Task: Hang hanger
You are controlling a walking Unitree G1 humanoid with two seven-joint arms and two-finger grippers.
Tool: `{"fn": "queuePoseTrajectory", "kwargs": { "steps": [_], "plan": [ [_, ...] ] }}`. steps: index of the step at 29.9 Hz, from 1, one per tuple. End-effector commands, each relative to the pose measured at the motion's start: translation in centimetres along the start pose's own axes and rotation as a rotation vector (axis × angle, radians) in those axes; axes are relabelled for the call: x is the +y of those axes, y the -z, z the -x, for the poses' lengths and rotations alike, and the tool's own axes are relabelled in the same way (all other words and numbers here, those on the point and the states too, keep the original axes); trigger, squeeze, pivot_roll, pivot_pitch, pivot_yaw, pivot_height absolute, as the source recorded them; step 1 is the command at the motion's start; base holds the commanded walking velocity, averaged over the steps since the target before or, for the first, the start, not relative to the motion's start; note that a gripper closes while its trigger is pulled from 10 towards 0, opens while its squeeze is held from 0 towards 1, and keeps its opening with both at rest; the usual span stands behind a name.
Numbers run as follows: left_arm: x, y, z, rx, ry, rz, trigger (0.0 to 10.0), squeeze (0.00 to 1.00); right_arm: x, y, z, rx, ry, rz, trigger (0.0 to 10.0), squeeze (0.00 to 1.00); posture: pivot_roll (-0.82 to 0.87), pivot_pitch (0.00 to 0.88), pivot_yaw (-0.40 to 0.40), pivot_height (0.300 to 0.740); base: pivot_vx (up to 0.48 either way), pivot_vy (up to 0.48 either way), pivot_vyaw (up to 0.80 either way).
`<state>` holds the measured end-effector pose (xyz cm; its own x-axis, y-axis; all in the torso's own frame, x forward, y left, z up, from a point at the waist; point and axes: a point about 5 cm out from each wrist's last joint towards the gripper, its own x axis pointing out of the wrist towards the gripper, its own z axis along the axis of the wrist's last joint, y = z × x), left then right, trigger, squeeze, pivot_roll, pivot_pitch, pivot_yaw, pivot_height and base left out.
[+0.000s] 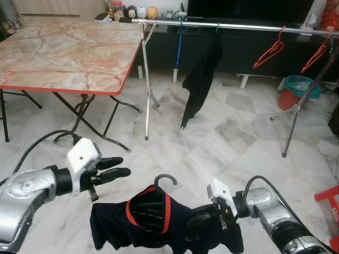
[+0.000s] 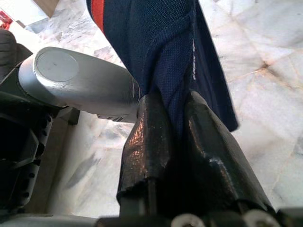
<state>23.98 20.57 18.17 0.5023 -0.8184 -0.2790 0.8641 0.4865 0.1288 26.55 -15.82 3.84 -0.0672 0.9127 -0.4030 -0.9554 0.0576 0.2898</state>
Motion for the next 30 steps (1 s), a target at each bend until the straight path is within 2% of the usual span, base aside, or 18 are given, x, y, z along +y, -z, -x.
{"fn": "queuePoseTrajectory", "kwargs": {
  "steps": [1, 3, 4, 7, 9, 10, 13, 18, 26, 30],
  "plan": [
    [-0.4, -0.9, 0.6, -0.013, 0.043, 0.006, 10.0, 0.0, -0.1, -0.8, 0.3, -0.004, -0.016, 0.041, 0.0, 0.0, 0.11, 0.025, -0.057, 0.74, 0.0, 0.0, 0.0],
    [-1.4, -0.8, 0.7, 0.021, 0.125, 0.012, 10.0, 0.0, -0.2, -0.8, 0.2, -0.002, -0.005, 0.042, 0.0, 0.0, 0.11, 0.025, -0.057, 0.74, 0.0, 0.0, 0.0],
    [-2.6, -0.3, 0.8, 0.079, 0.218, 0.012, 10.0, 0.0, -0.3, -0.8, 0.2, -0.001, 0.006, 0.041, 0.0, 0.0, 0.11, 0.029, -0.058, 0.74, 0.0, 0.0, 0.0],
    [-4.4, 1.5, 0.4, 0.198, 0.315, 0.022, 10.0, 0.0, -0.4, -0.9, -0.1, -0.002, 0.015, 0.044, 0.0, 0.0, 0.11, 0.029, -0.057, 0.74, 0.0, 0.0, 0.0],
    [-4.4, 1.7, 0.3, 0.206, 0.311, 0.02, 10.0, 0.0, -0.5, -0.9, -0.1, -0.001, 0.017, 0.046, 0.0, 0.0, 0.11, 0.031, -0.057, 0.74, 0.0, 0.0, 0.0],
    [-4.0, 2.0, -0.5, 0.208, 0.257, -0.005, 10.0, 0.0, -0.6, -1.1, -0.1, 0.001, 0.035, 0.054, 0.0, 0.0, 0.11, 0.032, -0.059, 0.74, 0.0, 0.0, 0.0],
    [-3.4, 1.5, -1.7, 0.155, 0.182, -0.032, 10.0, 0.0, -1.1, -1.3, -0.1, 0.007, 0.084, 0.068, 0.0, 0.0, 0.11, 0.033, -0.059, 0.74, 0.0, 0.0, 0.0],
    [-3.8, 1.0, -3.0, 0.116, 0.2, -0.045, 10.0, 0.0, -1.3, -1.7, -0.1, 0.0, 0.102, 0.08, 0.0, 0.0, 0.1, 0.034, -0.056, 0.74, 0.0, 0.0, 0.0],
    [-4.2, 1.4, -4.0, 0.14, 0.26, -0.069, 10.0, 0.0, -2.2, -2.6, -0.1, -0.002, 0.176, 0.115, 0.0, 0.0, 0.1, 0.035, -0.055, 0.74, 0.0, 0.0, 0.0],
    [-4.1, 2.0, -4.2, 0.194, 0.277, -0.105, 10.0, 0.0, -2.4, -3.0, 0.0, -0.002, 0.175, 0.128, 0.0, 0.0, 0.1, 0.036, -0.055, 0.74, 0.0, 0.0, 0.0]
  ]
}}
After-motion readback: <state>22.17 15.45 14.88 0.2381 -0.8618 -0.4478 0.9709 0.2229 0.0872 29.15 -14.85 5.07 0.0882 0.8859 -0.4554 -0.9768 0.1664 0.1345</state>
